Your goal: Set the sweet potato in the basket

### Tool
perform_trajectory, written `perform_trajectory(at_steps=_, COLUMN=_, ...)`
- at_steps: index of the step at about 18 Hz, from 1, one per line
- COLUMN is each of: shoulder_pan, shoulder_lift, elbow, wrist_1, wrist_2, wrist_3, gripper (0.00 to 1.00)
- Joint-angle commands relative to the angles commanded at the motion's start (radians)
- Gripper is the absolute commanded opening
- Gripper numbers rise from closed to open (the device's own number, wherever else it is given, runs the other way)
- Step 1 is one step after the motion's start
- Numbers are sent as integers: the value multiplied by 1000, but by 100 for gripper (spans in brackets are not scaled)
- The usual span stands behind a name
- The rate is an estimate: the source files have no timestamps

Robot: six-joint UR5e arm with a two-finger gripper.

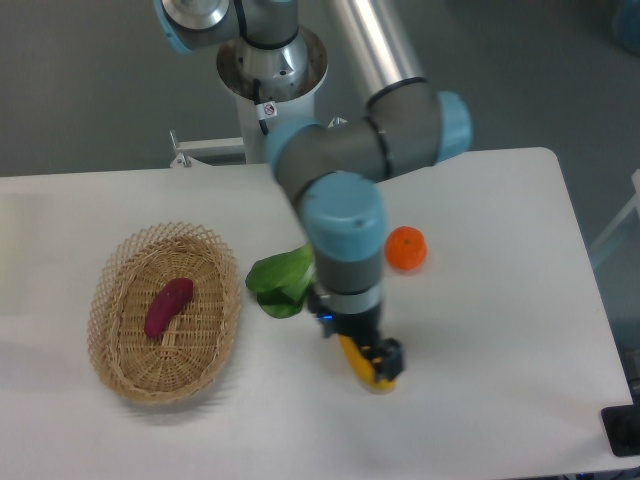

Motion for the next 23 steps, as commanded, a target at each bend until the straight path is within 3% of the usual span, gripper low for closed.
perform_trajectory(at_steps=5, shoulder_pan=68, shoulder_lift=-15, elbow=32, wrist_1=-38, wrist_2=-2, wrist_3=86, gripper=100)
perform_trajectory(at_steps=10, shoulder_pan=118, shoulder_lift=-34, elbow=42, wrist_1=-41, wrist_2=-3, wrist_3=170, gripper=100)
perform_trajectory(at_steps=23, shoulder_pan=129, shoulder_lift=-48, elbow=40, wrist_1=-35, wrist_2=-6, wrist_3=178, gripper=100)
